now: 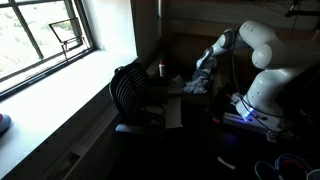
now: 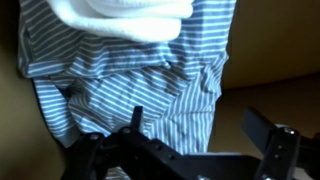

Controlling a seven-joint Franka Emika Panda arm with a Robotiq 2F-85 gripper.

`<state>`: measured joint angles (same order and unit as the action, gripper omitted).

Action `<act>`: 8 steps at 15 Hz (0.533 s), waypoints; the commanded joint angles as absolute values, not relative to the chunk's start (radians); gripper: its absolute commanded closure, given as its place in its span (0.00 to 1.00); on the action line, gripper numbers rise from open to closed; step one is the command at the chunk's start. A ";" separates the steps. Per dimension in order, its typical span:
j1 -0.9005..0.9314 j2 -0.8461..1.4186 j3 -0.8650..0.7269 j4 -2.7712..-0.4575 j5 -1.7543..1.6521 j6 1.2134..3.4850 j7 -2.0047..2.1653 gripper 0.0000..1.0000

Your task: Move the white top to the left side of the sofa

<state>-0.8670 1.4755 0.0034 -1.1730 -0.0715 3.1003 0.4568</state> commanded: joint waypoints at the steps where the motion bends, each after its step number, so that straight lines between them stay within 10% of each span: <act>1: -1.017 1.475 0.235 -1.188 -0.171 3.091 0.215 0.00; 8: -1.080 1.478 0.382 -1.213 -0.154 3.036 0.049 0.00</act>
